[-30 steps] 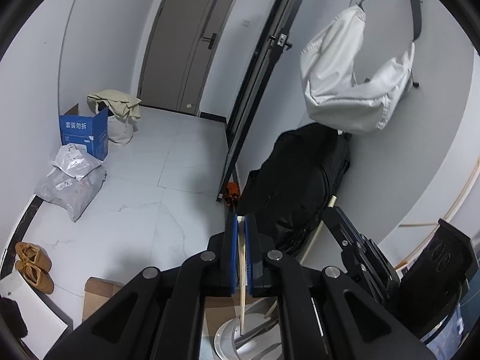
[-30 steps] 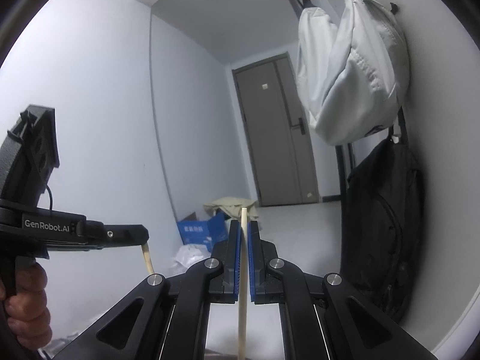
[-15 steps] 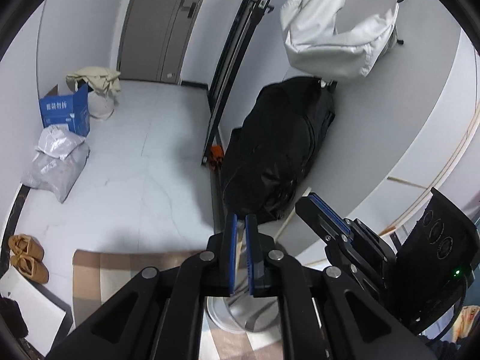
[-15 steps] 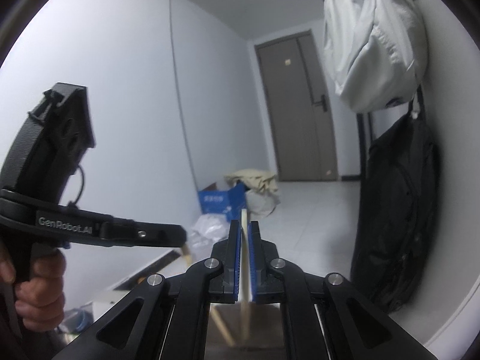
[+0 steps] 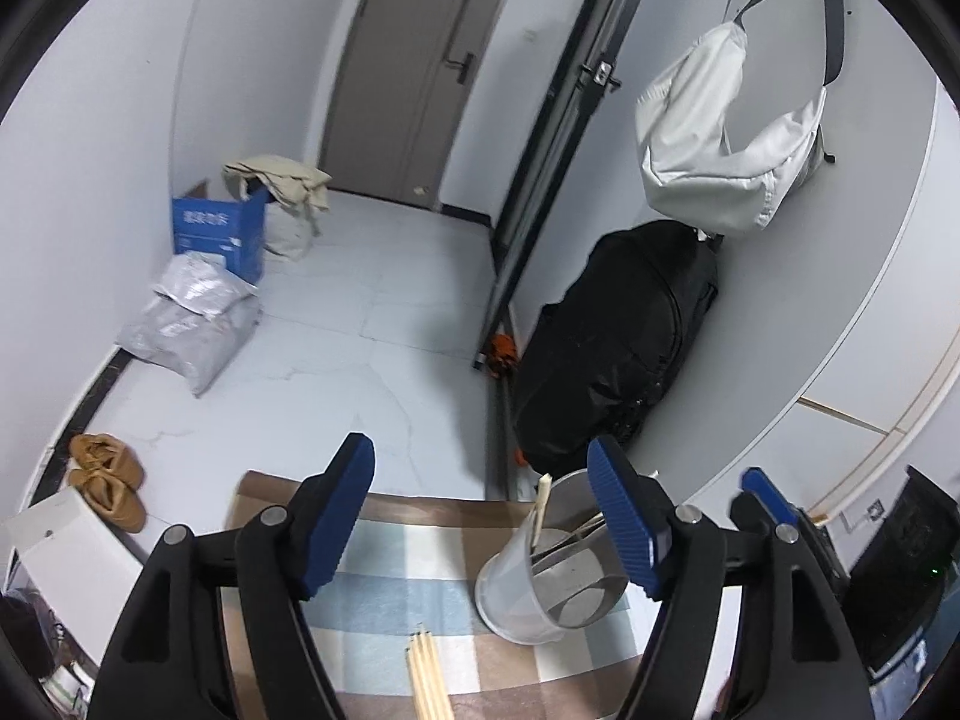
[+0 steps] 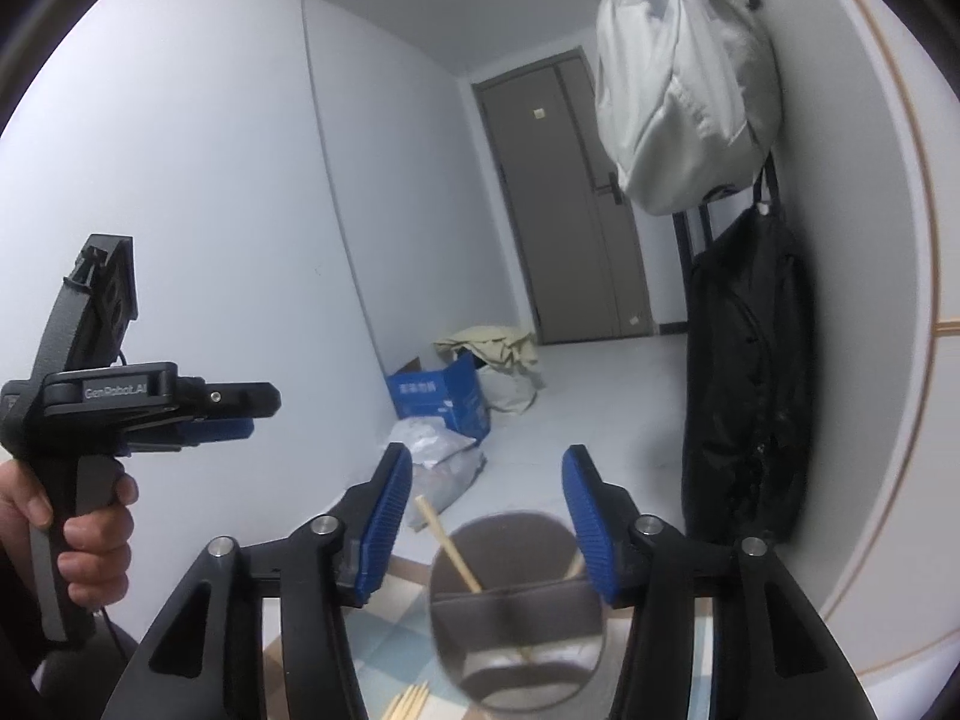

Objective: Organize utensils
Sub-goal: 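Lower the chopsticks into the holder and open both grippers, then move both grippers back down to the chopstick bundle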

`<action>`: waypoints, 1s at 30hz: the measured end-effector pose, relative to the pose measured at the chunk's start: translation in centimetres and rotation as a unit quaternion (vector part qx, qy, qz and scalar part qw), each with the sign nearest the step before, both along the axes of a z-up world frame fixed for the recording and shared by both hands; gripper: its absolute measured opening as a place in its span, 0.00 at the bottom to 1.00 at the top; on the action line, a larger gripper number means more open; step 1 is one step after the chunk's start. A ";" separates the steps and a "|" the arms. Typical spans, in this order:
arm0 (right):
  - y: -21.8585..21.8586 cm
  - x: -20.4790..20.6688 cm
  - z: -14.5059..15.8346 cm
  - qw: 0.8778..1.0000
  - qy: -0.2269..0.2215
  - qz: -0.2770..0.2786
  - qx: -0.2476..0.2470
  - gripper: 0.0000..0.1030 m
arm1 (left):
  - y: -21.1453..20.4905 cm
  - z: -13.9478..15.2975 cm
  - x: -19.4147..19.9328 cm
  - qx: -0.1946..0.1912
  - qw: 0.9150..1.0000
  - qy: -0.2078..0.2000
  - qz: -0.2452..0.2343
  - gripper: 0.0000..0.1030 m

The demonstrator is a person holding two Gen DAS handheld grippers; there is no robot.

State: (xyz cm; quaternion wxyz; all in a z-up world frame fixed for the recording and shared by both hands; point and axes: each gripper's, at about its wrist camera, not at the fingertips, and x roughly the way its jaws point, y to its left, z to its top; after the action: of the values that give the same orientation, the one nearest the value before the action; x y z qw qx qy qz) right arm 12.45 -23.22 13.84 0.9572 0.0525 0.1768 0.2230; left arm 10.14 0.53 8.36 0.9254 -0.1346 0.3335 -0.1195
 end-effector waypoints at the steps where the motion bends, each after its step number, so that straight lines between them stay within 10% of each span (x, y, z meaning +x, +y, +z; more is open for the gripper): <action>1: 0.2 -0.7 0.2 1.000 -0.004 0.000 -0.002 0.53 | -0.1 0.1 -0.4 0.004 1.000 -0.002 0.004 0.72; 20: 4.0 -10.2 1.2 0.999 -0.043 0.005 0.004 0.98 | 0.7 -0.3 -7.5 0.069 0.994 -0.070 0.046 0.95; 30: 5.1 -11.7 -2.7 1.000 -0.003 -0.004 -0.012 1.00 | 1.6 -4.2 -9.2 0.084 0.993 -0.069 0.055 0.97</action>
State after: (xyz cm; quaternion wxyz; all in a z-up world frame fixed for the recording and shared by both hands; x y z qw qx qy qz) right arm 0.73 -18.16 11.10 0.9590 0.0415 0.1768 0.2175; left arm 0.96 2.09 4.15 0.9595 -0.0655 0.2696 -0.0492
